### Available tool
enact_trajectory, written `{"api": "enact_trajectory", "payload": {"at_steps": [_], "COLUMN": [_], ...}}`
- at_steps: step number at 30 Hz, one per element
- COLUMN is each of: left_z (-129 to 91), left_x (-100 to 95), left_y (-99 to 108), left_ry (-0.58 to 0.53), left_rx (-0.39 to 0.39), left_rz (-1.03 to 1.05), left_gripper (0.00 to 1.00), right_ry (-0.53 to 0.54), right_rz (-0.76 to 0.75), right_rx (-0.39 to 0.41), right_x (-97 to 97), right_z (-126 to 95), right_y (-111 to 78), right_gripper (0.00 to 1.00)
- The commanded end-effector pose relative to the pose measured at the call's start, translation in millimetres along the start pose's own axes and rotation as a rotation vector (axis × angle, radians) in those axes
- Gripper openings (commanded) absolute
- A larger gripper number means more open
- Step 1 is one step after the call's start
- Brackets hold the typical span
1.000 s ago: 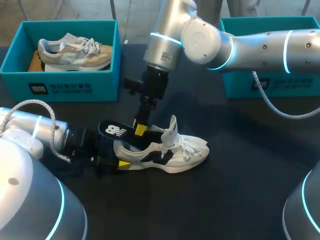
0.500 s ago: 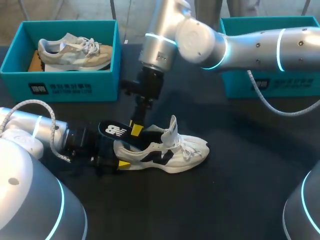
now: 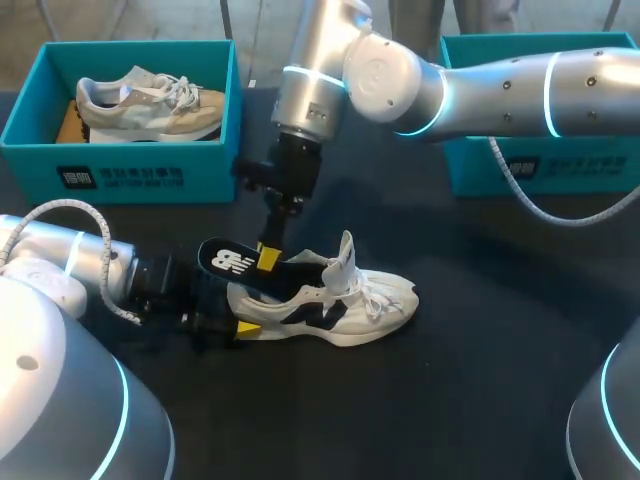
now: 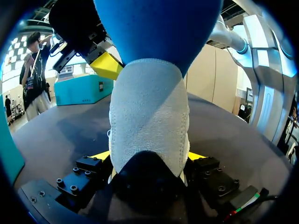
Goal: Take the shoe out of the shoebox, open the shoe tongue, remove and reinsert the insole, then place the shoe into the shoebox
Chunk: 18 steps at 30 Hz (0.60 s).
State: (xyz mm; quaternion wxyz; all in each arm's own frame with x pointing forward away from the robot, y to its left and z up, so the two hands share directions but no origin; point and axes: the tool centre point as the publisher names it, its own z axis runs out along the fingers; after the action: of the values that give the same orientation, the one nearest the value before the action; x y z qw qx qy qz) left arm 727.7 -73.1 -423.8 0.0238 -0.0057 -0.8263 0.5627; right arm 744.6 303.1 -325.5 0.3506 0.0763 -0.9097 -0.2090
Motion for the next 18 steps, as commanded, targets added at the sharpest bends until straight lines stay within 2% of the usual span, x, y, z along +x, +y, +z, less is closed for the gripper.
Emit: {"api": "enact_trajectory", "payload": {"at_steps": [1, 4, 8, 12, 18], "left_z": [1, 1, 1, 1, 1], "left_x": [0.0, 0.0, 0.0, 0.0, 0.0], "left_y": [2, 2, 2, 2, 2], "left_ry": [-0.002, -0.002, -0.002, -0.002, -0.002], "left_rx": [0.0, 0.0, 0.0, 0.0, 0.0], "left_rz": [0.0, 0.0, 0.0, 0.0, 0.0], "left_gripper": [0.0, 0.0, 0.0, 0.0, 0.0], "right_ry": [0.007, 0.009, 0.008, 0.003, -0.062], "right_rz": [-0.001, 0.0, 0.0, -0.001, -0.015], "right_rx": [-0.003, -0.007, -0.012, -0.025, -0.106], "right_x": [-3.8, -3.4, -2.8, -2.3, 5.3], "right_z": [4, 5, 6, 7, -7], "right_y": [-0.3, -1.1, -2.6, -2.8, 1.8], "right_gripper": [0.11, 0.09, 0.0, 0.0, 0.0]}}
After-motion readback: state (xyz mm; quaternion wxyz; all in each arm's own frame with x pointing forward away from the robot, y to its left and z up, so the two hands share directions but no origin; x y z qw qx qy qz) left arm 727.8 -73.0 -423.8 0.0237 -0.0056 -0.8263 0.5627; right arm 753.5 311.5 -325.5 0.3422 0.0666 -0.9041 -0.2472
